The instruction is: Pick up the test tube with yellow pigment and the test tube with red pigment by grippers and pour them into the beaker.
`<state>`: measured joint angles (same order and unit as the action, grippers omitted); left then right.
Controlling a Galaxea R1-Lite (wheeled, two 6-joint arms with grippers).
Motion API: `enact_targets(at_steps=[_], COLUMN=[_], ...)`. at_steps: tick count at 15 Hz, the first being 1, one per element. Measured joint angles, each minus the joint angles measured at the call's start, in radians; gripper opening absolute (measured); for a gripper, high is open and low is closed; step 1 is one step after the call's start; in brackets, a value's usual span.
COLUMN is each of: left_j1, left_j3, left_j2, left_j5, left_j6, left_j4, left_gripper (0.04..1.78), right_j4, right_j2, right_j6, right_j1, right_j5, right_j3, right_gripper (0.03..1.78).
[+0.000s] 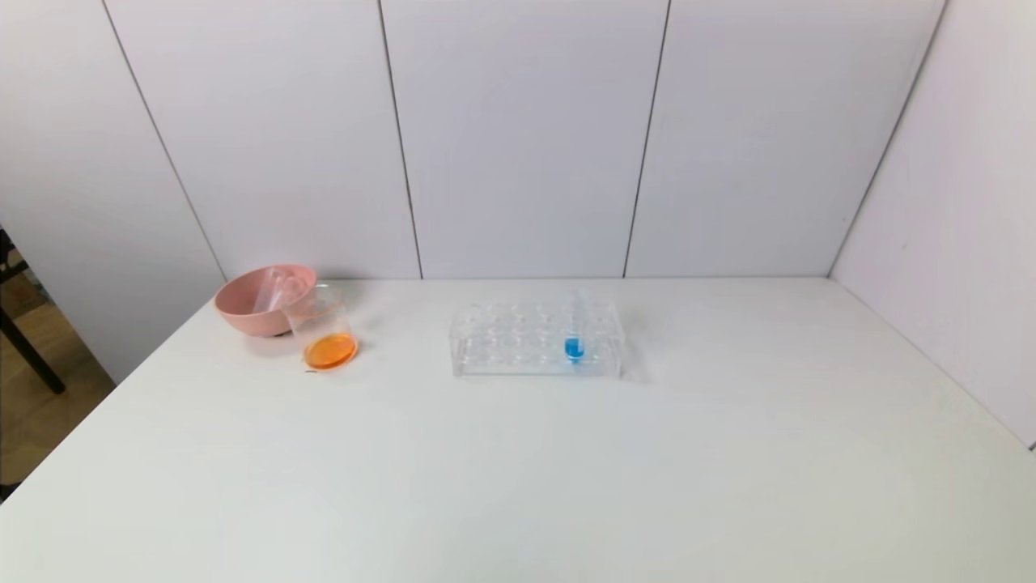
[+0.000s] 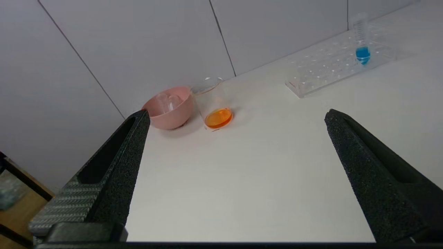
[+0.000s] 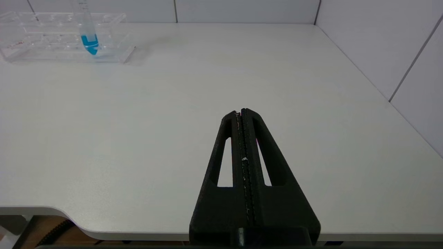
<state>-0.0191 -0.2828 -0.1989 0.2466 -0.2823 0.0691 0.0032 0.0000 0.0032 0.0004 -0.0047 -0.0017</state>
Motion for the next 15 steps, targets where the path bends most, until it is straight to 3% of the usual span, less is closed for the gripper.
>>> enact_targets(at_steps=[5, 8, 15], left_j1=[0.017, 0.017, 0.018], left_j3=[0.26, 0.269, 0.278], left_j2=[0.166, 0.194, 0.2], left_j5=[-0.161, -0.187, -0.207], left_j6=[0.043, 0.132, 0.217], left_j4=[0.004, -0.089, -0.067], left_gripper=[1.76, 1.76, 1.76], right_j4=[0.0, 0.0, 0.0], right_j2=[0.0, 0.0, 0.0], right_j6=[0.0, 0.0, 0.0], right_j1=[0.0, 0.0, 0.0], right_j5=[0.0, 0.0, 0.0], right_j3=[0.0, 0.0, 0.0], right_gripper=[0.11, 0.11, 0.11])
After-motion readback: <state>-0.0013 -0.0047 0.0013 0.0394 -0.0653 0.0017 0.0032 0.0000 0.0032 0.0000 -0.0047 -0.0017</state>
